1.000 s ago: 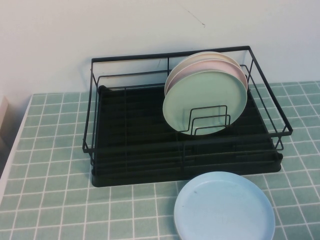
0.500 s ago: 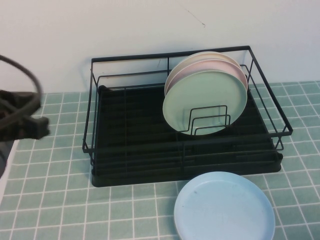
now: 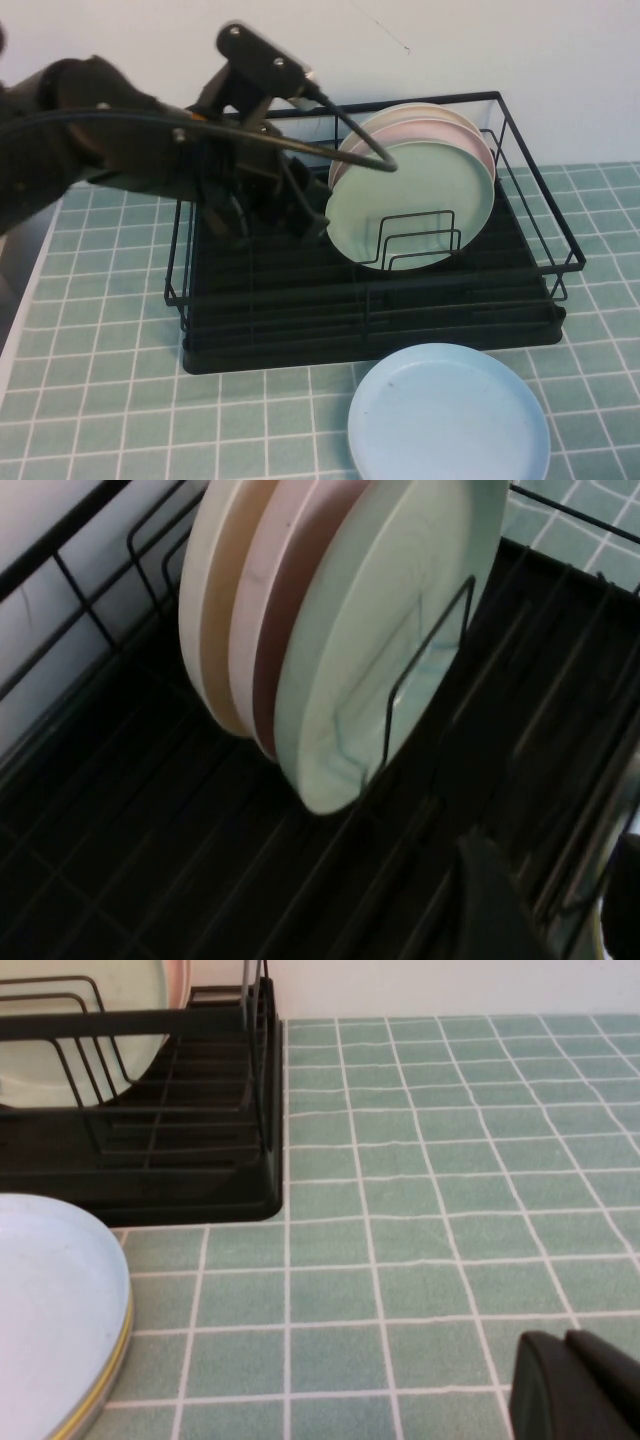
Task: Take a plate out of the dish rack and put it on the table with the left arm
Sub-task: Grasp the plate from the shelf, then place the plate from the table
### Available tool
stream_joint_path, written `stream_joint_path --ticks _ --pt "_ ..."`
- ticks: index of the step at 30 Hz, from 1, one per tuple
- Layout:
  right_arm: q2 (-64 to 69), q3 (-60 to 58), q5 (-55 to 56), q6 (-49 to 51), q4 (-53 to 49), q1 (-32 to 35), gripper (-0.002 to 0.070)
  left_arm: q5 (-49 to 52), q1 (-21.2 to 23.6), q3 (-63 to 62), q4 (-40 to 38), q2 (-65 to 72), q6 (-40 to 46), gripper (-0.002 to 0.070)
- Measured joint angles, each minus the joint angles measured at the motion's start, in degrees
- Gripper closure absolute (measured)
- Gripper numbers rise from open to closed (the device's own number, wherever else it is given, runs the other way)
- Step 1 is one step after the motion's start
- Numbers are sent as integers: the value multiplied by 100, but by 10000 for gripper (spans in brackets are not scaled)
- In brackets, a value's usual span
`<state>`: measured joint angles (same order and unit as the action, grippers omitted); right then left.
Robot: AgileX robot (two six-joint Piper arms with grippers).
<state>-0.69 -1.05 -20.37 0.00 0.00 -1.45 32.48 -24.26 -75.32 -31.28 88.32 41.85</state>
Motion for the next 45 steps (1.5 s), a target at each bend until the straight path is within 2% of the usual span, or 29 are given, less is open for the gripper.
stream_joint_path --ticks 4,6,8,20,24,25,27,31,33,41,45 --pt "0 0 0 0 0 0 678 -51 -84 -653 -57 768 0 259" --pt "0 0 0 0 0 0 678 -66 -84 -907 -104 1042 -11 216" --pt "0 0 0 0 0 0 678 -140 -84 -1131 -114 1288 -20 210" --pt "0 0 0 0 0 0 678 -642 -84 -2080 -636 2454 -20 265" --pt "0 0 0 0 0 0 678 -835 -84 -2154 -641 2689 79 379" --pt "0 0 0 0 0 0 678 -838 -84 -2167 -570 2700 126 457" --pt "0 0 0 0 0 0 678 -848 -84 -2217 -336 2674 288 558" --pt "0 0 0 0 0 0 678 -710 -84 -2419 -62 2351 398 616" --pt "0 0 0 0 0 0 678 -567 -72 -2548 16 2071 365 620" --pt "0 0 0 0 0 0 678 1459 -83 -2970 424 837 -925 629" --pt "0 0 0 0 0 0 678 2791 -83 -2974 314 662 -1515 629"
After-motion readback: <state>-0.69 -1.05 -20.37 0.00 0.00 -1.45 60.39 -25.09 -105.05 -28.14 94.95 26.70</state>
